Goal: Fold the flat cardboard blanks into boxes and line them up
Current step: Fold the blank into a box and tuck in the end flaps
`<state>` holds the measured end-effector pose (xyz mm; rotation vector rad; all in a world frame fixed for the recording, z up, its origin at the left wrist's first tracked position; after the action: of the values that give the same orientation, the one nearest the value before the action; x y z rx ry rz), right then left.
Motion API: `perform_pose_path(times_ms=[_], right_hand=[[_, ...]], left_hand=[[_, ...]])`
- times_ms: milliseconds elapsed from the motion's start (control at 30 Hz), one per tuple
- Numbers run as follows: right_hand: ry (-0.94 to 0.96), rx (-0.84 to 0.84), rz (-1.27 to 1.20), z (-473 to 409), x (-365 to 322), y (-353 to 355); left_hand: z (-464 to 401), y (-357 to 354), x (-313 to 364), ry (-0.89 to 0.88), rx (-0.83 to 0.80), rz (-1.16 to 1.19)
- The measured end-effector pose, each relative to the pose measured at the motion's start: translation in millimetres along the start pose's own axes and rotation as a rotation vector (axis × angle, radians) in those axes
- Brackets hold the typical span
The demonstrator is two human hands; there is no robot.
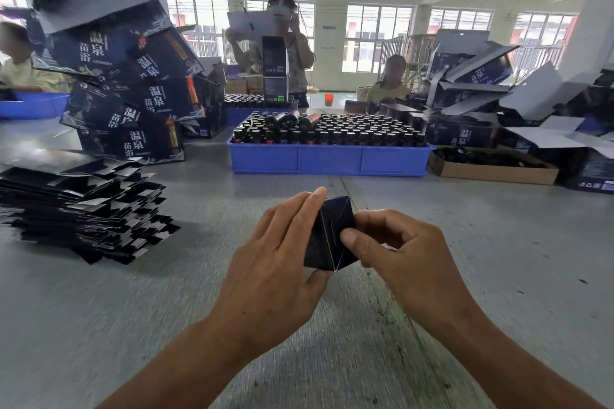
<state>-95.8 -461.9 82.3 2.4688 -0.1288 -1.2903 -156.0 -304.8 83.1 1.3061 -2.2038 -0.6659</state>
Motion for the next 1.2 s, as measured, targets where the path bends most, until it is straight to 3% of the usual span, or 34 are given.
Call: perform_pose_path(times_ms=[733,1200], right_hand=[[0.062,0.111,0.163,6,-10,1],[0.064,-0.044,0.140,4,-6,-4]], left_hand=[[-2,-2,7,0.044,-0.007,0.075],[-3,1,4,-0.035,0.040,0.032]])
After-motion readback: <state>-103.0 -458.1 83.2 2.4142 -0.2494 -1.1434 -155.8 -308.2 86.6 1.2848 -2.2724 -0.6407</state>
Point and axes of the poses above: each hand's wrist, its own z-axis away from the middle knuckle, its own y-axis out of the back of the hand, x = y × z, the point moved 6 cm from there along -z, towards the middle knuckle, and after that the axes turned 3 degrees about z, right-handed, at the moved point
